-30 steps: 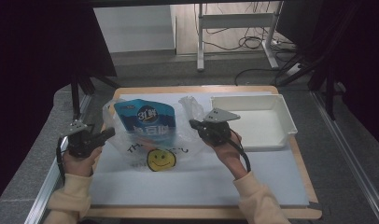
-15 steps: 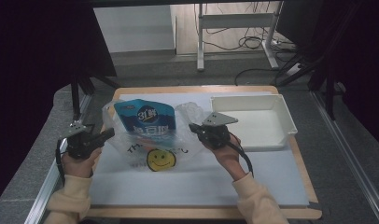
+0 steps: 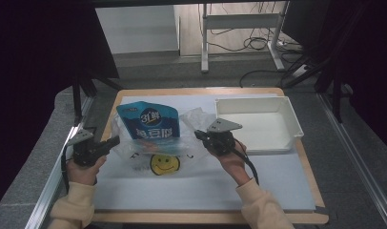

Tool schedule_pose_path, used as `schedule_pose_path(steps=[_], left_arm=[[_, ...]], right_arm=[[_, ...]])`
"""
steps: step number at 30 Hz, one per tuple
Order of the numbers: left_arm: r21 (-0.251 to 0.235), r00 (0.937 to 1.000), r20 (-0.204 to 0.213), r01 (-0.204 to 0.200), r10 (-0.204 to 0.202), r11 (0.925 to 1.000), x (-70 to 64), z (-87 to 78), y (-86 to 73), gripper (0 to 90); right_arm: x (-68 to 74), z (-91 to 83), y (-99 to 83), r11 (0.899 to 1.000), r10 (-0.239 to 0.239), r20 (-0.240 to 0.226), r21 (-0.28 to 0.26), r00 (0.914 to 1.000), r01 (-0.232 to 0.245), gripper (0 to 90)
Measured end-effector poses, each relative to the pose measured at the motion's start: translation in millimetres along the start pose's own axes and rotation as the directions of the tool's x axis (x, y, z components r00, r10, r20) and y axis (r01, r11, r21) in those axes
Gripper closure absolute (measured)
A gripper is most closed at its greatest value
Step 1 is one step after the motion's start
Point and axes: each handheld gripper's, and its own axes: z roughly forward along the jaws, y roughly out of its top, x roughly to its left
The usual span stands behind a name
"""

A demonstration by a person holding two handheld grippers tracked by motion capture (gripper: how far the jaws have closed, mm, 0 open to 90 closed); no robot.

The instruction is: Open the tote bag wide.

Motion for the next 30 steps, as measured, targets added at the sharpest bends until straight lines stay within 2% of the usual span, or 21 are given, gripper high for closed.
schedule_pose_path(steps=[14,20,26,30], left_arm=[[0.06,0.9998,-0.002,0.021,-0.021,0.998,7.4,11.5,-12.6,89.6],[0.102,0.9997,-0.008,0.024,-0.023,0.9945,9.3,22.2,-19.5,89.6],[0.151,0.9996,-0.015,0.025,-0.023,0.9883,10.5,35.0,-28.6,89.6],[0.165,0.9996,-0.018,0.026,-0.024,0.986,12.1,38.3,-31.2,89.6]], right_arm=[[2.5,19.4,-18.4,0.996,0.005,0.01,0.084,0.9999,-0.006,88.8],[3.2,25.8,-23.6,0.994,0.003,0.017,0.112,0.9998,-0.005,88.7],[1.2,40.4,-39.4,0.984,0.021,0.027,0.176,0.9994,-0.026,88.8],[2.3,46.1,-43.8,0.979,0.02,0.028,0.203,0.9994,-0.025,88.7]])
